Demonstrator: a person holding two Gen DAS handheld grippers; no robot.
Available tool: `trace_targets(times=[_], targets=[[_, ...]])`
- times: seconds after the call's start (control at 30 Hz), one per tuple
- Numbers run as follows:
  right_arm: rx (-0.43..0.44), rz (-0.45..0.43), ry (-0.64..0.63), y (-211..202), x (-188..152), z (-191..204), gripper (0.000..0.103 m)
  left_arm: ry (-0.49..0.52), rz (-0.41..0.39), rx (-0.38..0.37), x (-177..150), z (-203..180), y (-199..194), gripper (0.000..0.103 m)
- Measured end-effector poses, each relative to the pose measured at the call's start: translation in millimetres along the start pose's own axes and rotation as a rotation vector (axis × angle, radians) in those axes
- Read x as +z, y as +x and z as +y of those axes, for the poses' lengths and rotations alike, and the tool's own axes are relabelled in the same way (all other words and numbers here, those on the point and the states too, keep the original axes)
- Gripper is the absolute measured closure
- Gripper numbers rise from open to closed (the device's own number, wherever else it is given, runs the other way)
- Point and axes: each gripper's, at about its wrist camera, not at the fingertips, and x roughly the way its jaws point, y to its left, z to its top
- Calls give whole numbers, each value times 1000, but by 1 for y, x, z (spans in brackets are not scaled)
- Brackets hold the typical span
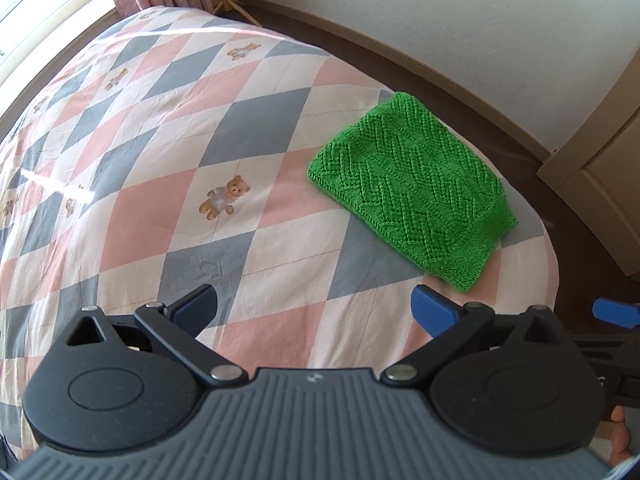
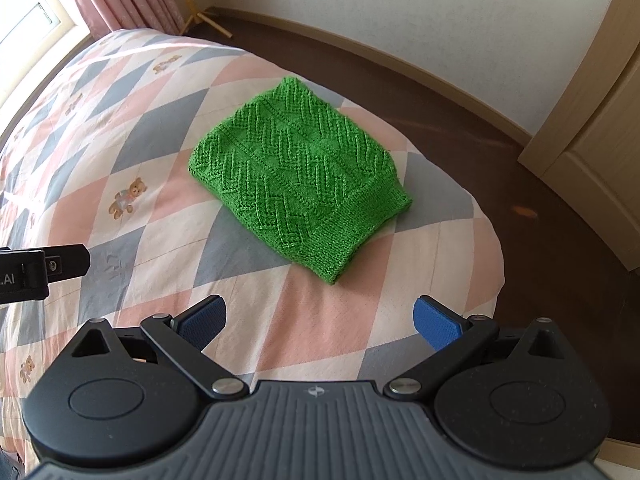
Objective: Fold clothes
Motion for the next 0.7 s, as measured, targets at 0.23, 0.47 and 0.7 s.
trace_targets(times=[0.23,0.47,0.7], targets=[[-9,4,6,1,1,-2,0,-1,7,-17,1,-1,3,1],[-17,-11,23,-6,-3,-5,0,22,-18,-28,-2,-4,-6,1],[-33,-35,40,-22,-19,-3,0,43,-92,-62,-13,-4,-25,1]])
